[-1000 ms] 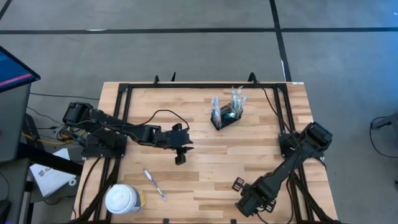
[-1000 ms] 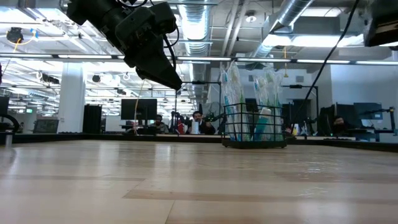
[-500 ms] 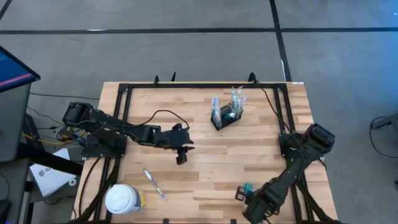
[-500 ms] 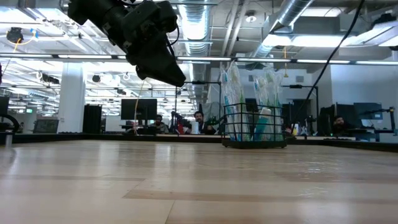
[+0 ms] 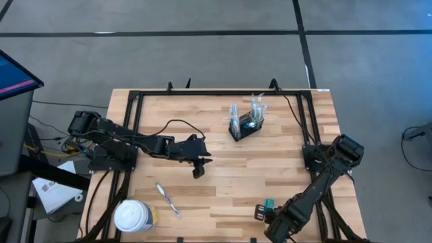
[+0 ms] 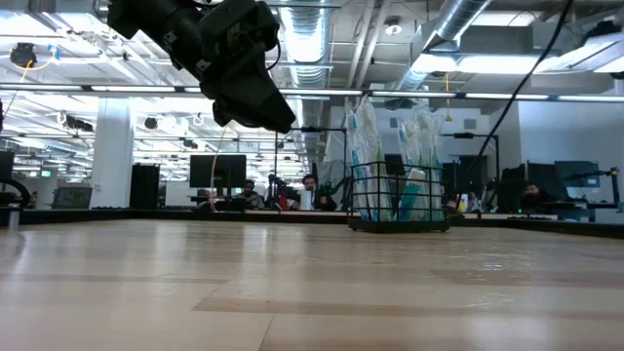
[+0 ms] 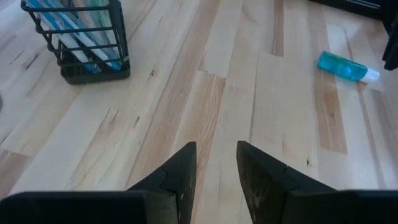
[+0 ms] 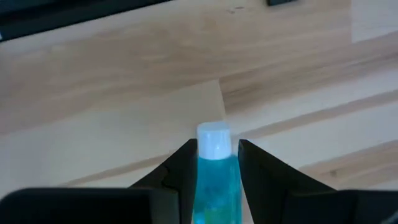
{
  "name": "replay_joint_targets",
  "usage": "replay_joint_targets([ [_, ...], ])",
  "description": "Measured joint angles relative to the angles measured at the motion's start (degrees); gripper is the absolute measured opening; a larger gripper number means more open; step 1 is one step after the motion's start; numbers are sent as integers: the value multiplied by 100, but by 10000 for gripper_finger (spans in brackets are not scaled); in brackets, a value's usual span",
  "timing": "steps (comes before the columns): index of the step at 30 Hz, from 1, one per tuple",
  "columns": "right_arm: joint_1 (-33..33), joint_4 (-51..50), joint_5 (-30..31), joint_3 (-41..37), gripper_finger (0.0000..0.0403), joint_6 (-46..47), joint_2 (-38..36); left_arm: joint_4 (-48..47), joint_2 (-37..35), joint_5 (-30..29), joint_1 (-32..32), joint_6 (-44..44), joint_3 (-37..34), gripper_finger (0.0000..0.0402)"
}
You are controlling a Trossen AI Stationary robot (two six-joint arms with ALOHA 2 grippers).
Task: Pick & Place toothbrushing station
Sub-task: Put the mouthwash bottle into the mesh organizer
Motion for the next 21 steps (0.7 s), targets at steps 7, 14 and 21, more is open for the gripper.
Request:
replay_joint_targets([
  [7,8,89,-98,-35,111,121,0,31,0,-20,0,2,0,108],
  [14,-76,325,-170,-189,147,136,0,37,0,-133,0,2,0,108],
  [21,-80,506,-161,-203,181,136,0,39,0,-135,0,2,0,108],
])
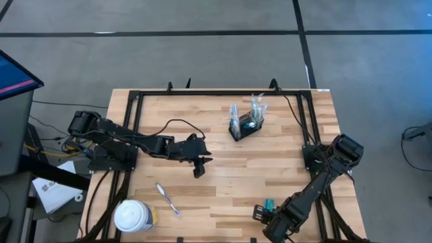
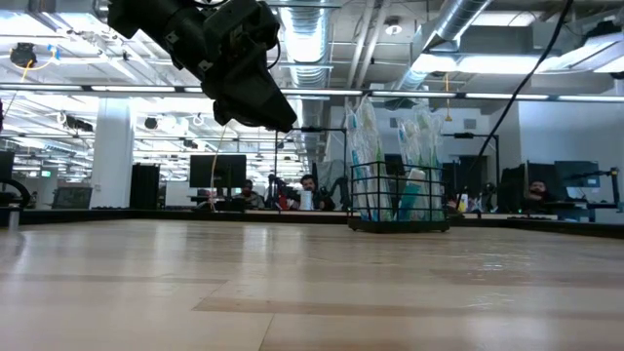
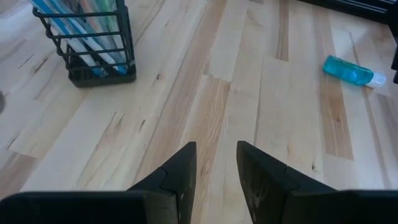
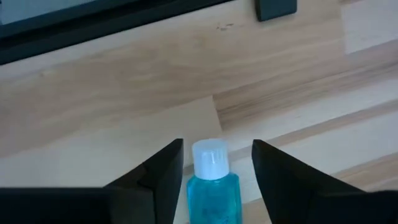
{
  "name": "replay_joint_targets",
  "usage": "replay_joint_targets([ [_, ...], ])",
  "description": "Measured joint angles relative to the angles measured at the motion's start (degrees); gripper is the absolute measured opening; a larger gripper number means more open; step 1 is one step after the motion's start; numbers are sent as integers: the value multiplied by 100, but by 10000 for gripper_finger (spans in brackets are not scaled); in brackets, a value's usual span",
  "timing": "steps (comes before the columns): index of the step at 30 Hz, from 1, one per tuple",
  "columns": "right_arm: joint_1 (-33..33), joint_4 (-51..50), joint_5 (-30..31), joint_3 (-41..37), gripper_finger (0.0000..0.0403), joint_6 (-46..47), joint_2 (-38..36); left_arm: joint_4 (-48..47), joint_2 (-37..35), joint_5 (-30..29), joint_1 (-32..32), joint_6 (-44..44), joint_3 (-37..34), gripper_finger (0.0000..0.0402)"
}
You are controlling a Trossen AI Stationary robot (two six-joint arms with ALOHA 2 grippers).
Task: Pick & Place toothbrushing station
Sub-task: Put the mouthwash bottle into the mesh organizer
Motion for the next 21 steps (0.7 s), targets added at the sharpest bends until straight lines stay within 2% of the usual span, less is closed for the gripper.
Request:
replay_joint_targets([
  [14,-57,20,-7,-114,155,2,-2,2,0,-2,0,2,0,108],
  [21,-103,79,-134,-106,144,-28,402,2,0,-2,0,2,0,108],
])
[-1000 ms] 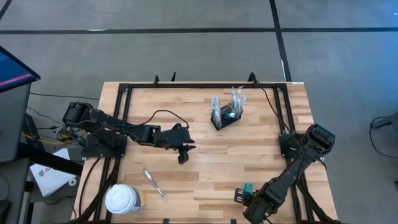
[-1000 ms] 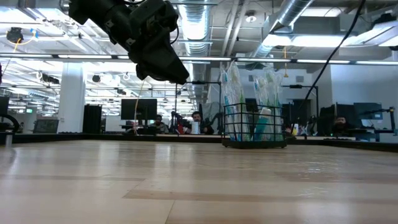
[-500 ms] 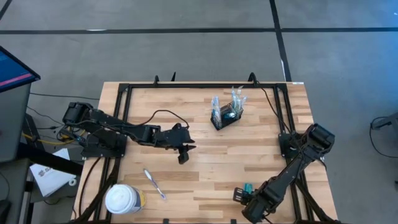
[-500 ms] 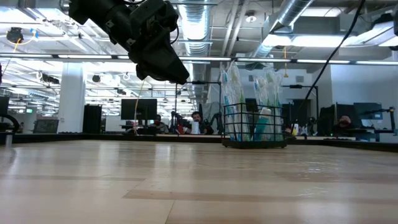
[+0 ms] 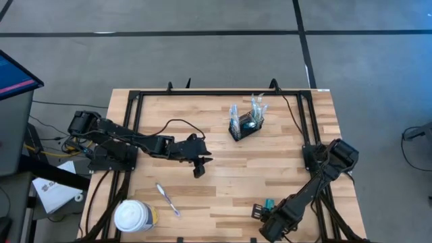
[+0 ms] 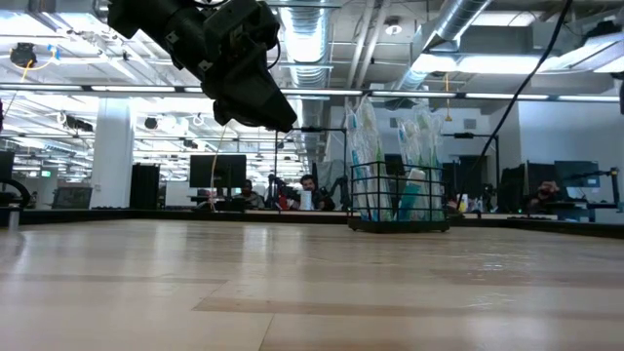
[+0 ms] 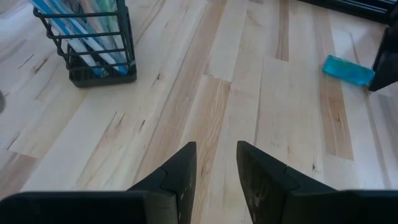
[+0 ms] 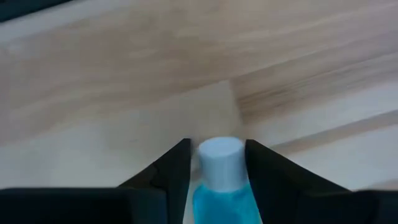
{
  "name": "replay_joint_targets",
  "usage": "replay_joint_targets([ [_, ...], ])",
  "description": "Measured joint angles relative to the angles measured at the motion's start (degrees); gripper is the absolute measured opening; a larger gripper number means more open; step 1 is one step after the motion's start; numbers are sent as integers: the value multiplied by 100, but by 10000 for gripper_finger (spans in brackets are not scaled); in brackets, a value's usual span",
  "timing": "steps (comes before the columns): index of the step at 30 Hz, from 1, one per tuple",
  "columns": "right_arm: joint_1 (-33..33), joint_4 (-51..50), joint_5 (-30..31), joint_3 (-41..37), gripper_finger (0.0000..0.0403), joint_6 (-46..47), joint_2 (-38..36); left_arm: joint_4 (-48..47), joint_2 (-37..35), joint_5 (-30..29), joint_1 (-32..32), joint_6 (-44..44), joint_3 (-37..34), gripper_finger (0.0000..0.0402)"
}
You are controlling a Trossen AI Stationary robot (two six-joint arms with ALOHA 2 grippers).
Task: Pick & Place toothbrushing station
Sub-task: Put the mouthwash bottle into the mesh organizer
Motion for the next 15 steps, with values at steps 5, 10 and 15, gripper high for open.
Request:
replay_joint_targets([
  [5,-4,-52,-53,51,135,-1,195,0,0,0,0,0,0,108],
  [10,-4,-43,-54,41,121,-15,159,0,0,-4,0,22,0,108],
  [15,-4,-40,-28,35,102,-15,167,0,0,-17,0,22,0,108],
])
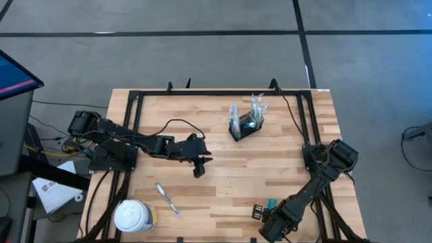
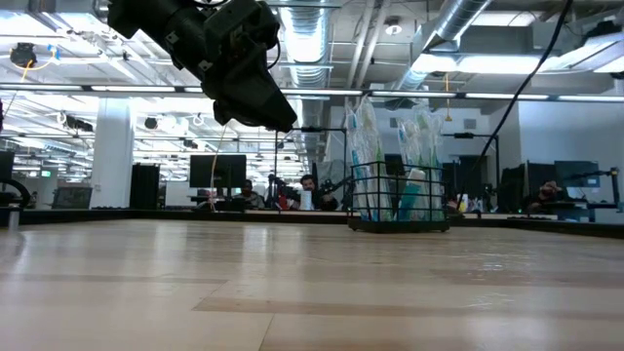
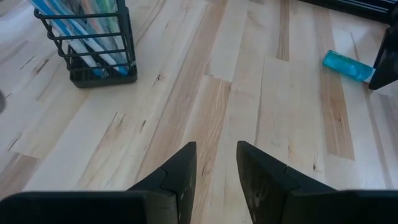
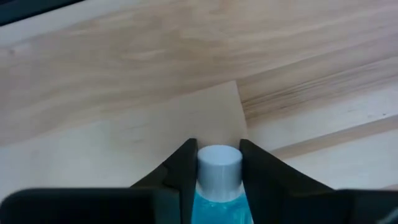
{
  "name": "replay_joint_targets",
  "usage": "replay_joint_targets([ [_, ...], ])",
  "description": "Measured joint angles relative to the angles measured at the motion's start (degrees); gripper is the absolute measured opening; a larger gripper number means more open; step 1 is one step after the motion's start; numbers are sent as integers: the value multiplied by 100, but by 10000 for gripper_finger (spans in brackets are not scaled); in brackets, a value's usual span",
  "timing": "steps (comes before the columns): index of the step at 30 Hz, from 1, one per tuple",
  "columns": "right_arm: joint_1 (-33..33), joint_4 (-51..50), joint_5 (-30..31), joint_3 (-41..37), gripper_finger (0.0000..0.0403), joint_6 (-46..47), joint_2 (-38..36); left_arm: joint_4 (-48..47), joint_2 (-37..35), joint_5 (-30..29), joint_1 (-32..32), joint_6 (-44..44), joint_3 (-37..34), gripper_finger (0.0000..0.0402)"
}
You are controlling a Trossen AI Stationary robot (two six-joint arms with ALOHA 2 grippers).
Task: Pick & Place toothbrushing station
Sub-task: Put the mouthwash bottle into the mesh organizer
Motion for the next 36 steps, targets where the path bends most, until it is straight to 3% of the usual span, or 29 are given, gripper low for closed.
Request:
replay_joint_targets([
  [4,2,4,9,-3,84,-7,4,0,0,-20,0,-2,0,108],
  [16,-107,40,55,-46,84,-2,-232,0,0,-16,0,-2,0,108],
  [28,-572,107,284,-112,84,195,-1271,0,0,-11,-1,-2,0,108],
  [36,-793,1131,938,-1040,84,149,-2629,0,0,11,-2,-2,0,108],
])
